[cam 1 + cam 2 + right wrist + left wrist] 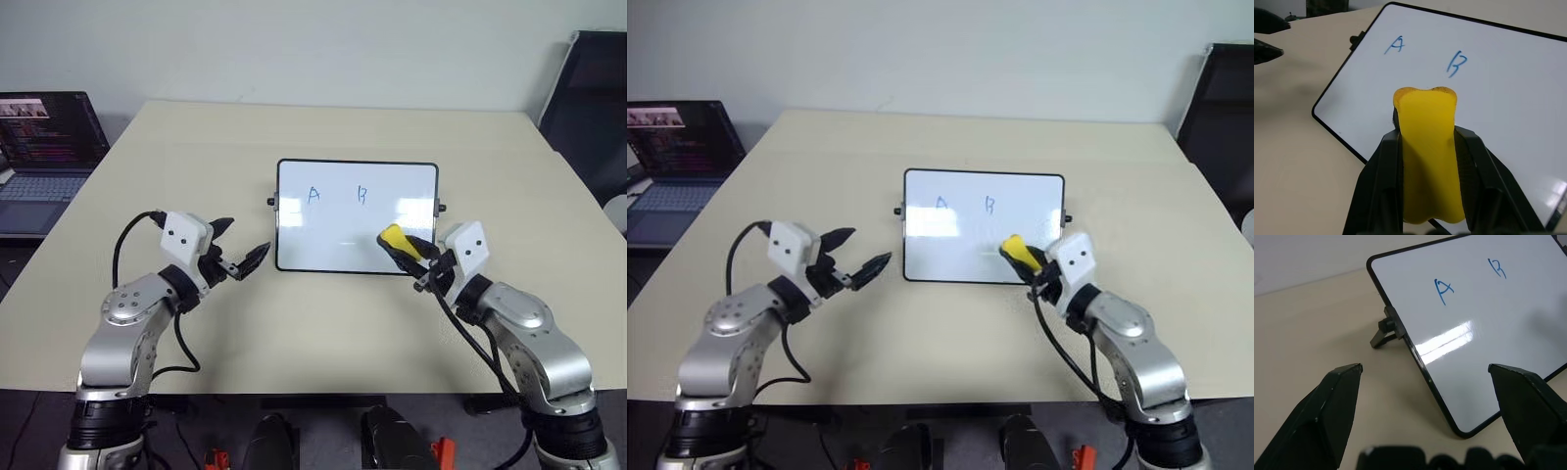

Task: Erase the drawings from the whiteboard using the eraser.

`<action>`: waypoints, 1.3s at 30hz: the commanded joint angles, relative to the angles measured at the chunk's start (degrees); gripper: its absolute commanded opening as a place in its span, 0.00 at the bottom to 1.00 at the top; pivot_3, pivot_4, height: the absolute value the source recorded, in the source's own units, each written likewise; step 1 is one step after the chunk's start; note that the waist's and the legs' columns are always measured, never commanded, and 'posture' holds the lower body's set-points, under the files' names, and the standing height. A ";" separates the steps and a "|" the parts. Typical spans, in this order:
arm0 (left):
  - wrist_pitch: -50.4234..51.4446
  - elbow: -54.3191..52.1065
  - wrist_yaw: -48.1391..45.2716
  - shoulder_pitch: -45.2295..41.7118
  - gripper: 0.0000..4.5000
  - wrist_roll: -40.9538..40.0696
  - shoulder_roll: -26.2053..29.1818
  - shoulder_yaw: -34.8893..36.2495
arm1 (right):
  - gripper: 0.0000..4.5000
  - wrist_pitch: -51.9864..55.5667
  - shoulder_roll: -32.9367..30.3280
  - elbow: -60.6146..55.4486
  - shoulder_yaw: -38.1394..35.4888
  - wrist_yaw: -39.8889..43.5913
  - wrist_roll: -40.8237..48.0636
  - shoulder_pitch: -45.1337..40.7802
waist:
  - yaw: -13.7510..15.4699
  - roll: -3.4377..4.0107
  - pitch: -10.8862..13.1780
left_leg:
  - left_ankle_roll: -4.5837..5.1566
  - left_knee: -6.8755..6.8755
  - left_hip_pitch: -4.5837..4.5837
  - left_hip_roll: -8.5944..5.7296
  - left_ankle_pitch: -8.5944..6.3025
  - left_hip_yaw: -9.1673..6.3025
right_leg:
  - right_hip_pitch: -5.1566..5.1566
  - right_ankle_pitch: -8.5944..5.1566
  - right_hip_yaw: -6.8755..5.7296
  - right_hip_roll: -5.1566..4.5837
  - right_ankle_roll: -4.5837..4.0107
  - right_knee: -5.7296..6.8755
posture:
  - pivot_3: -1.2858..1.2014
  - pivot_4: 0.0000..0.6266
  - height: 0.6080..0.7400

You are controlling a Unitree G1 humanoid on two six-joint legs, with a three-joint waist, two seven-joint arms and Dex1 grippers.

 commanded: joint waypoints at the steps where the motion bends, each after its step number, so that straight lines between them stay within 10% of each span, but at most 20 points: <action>1: 0.25 -1.71 -0.61 -4.20 1.00 -0.67 1.12 -0.78 | 0.24 -2.42 -1.55 2.89 2.78 -1.74 -5.72 -5.89 | 0.04 -0.01 0.01 | 0.00 0.02 -0.01 -0.02 0.00 0.00 | -0.01 0.01 0.00 0.00 -0.01 0.00 | 0.52 0.24 1.00; 15: 1.76 -0.46 -3.76 -8.66 1.00 -0.29 2.09 -5.34 | 0.24 -10.65 3.35 27.23 9.28 -6.15 -17.53 -26.18 | -0.05 -0.01 0.02 | -0.01 -0.10 -0.03 0.00 0.00 -0.01 | -0.03 0.12 -0.05 0.02 0.20 0.00 | 0.52 0.24 1.00; 27: 1.14 0.21 -4.03 -9.24 1.00 -0.31 1.47 -6.03 | 0.24 -0.24 0.40 27.97 14.25 5.02 -19.36 -27.34 | 0.00 0.00 0.02 | 0.00 -0.08 -0.02 0.01 0.00 -0.04 | -0.01 0.15 -0.08 0.03 0.23 0.05 | 0.52 0.24 1.00; 39: -0.02 1.53 -4.79 -9.58 1.00 0.11 0.93 -6.38 | 0.24 -7.35 4.95 37.30 12.21 -2.74 -23.07 -34.04 | -0.14 0.00 0.02 | 0.01 0.14 -0.01 0.01 0.01 -0.02 | 0.03 0.14 -0.03 0.03 0.11 0.08 | 0.52 0.24 1.00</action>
